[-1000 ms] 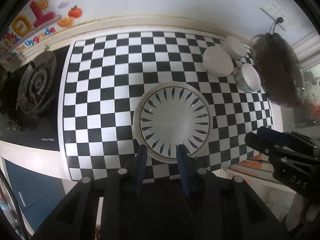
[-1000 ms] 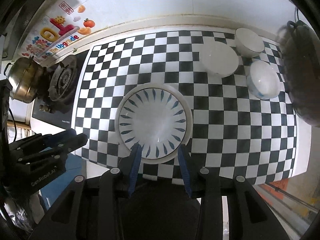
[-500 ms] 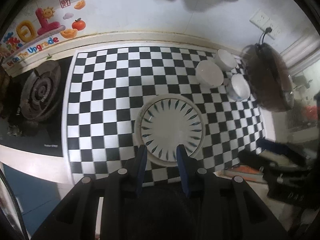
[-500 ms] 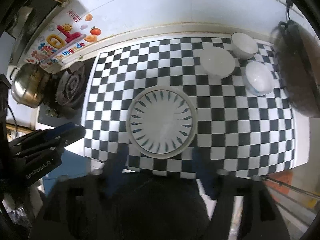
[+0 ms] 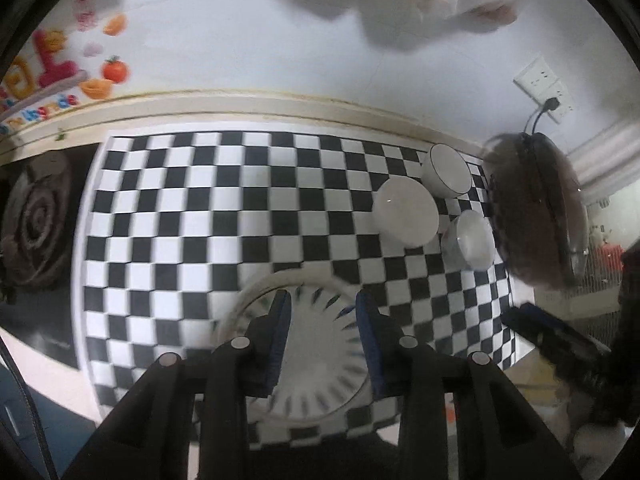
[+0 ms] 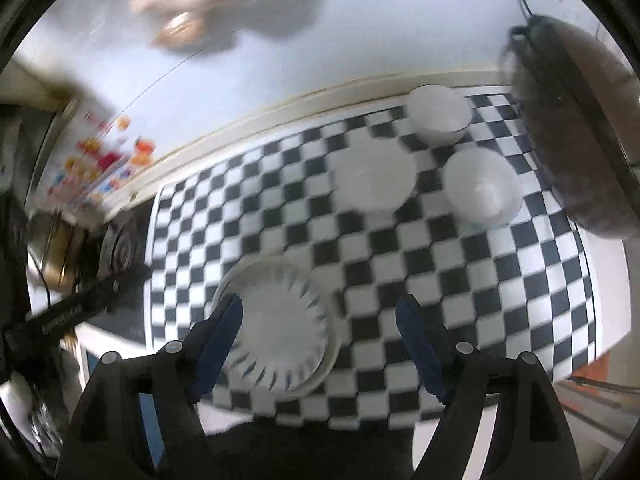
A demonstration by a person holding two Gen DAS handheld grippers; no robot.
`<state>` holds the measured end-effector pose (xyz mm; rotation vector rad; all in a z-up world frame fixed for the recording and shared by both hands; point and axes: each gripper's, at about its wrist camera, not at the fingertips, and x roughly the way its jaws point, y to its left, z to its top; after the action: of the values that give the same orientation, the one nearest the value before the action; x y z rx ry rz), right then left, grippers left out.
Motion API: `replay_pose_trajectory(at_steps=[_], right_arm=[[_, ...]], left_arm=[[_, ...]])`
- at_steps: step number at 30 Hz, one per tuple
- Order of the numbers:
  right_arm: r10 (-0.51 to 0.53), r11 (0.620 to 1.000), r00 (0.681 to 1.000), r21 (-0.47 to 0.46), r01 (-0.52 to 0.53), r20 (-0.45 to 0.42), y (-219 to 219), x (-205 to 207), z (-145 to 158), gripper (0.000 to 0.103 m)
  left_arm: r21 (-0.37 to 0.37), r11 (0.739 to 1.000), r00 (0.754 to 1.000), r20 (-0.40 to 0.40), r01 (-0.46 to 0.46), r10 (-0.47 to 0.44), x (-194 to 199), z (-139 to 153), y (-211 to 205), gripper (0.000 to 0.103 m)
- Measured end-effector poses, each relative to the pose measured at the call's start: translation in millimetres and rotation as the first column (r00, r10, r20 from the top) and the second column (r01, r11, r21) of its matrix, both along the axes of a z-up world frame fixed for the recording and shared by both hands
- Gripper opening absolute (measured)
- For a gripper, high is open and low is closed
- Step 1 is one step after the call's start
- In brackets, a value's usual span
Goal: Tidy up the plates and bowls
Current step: 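Raise both grippers away from the plate stack, then close both grippers on the rim of a black-rimmed white bowl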
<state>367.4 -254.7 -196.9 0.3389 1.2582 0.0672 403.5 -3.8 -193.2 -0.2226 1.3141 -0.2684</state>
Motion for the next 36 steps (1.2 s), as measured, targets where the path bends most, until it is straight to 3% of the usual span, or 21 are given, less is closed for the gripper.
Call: replay_pose_trajectory(at_steps=[7,16,21,26,28,31,36], right_arm=[[0.039,0.999,0.998,-0.014,-0.040,-0.057,-72.4,113.0,-62.1,0.075],[0.202,0.977,0.954,-0.020,-0.211,-0.222,-89.0,200.8,-153.0,0.064],[0.256,0.963,0.928,-0.016,-0.271,-0.272,-87.0,214.4,-180.5,0.053],[0.274,0.959,0.911,0.016,-0.283,-0.310,-87.3,220.8,-200.5,0.029],[0.282,0.957,0.905,0.028,-0.288,-0.318,-85.4,222.0,-205.1,0.024],[0.290,0.953,0.898,0.019,-0.301,-0.332,-80.8,222.9,-212.0,0.016],[0.292,0.950,0.895,-0.007,-0.313,-0.338,-78.4,222.9,-216.9,0.008]], left_arm=[[0.020,0.999,0.991,-0.130,-0.041,0.044,70.1,-65.1,-67.6,0.031],[0.057,0.995,0.959,-0.265,-0.088,0.100,121.1,-136.5,-112.6,0.031],[0.081,0.995,0.943,-0.323,-0.051,0.075,130.7,-161.2,-129.9,0.031],[0.059,0.997,0.933,-0.356,-0.042,0.061,136.2,-178.1,-138.0,0.030],[0.041,0.998,0.930,-0.362,-0.051,0.062,137.5,-182.2,-138.0,0.030],[0.014,0.999,0.930,-0.364,-0.049,0.051,139.2,-184.2,-140.7,0.019],[0.041,0.998,0.940,-0.337,-0.050,0.060,140.5,-179.8,-142.2,0.019]])
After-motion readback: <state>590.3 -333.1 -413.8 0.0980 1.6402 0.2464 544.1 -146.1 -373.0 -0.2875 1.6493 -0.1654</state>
